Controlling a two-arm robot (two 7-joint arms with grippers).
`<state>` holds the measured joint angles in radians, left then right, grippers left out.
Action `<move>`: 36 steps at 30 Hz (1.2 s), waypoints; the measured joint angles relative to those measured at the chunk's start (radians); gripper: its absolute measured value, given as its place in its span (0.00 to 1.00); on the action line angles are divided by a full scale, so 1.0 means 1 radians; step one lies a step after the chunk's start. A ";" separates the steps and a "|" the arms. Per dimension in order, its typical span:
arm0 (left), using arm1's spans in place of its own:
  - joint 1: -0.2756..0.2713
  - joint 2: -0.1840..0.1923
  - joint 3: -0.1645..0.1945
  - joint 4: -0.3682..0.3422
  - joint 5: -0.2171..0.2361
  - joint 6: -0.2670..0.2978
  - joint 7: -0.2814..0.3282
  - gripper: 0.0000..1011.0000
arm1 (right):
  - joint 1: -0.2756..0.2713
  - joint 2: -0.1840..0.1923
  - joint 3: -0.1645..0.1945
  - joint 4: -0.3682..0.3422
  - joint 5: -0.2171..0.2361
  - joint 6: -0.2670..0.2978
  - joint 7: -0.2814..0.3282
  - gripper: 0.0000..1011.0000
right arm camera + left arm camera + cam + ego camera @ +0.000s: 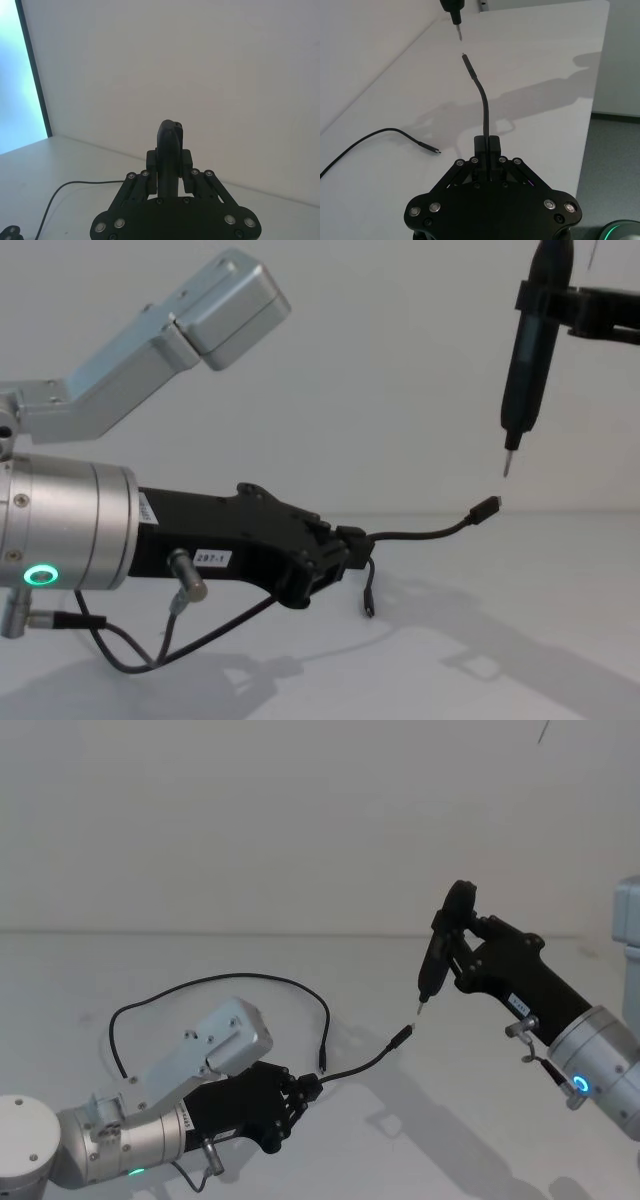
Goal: Pick up the data cable with the one hand.
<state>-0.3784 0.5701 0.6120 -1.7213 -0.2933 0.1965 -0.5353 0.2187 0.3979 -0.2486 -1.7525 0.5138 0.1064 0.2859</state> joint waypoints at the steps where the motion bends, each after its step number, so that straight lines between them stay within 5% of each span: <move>1: 0.000 0.000 0.000 0.000 0.000 0.000 0.000 0.04 | 0.000 -0.001 -0.001 0.001 -0.001 0.000 0.000 0.28; 36: 0.000 0.000 0.000 0.000 0.000 0.000 0.000 0.04 | 0.001 -0.018 -0.012 0.029 -0.026 -0.007 0.000 0.28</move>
<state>-0.3784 0.5701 0.6121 -1.7212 -0.2934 0.1965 -0.5351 0.2201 0.3801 -0.2602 -1.7237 0.4873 0.0990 0.2859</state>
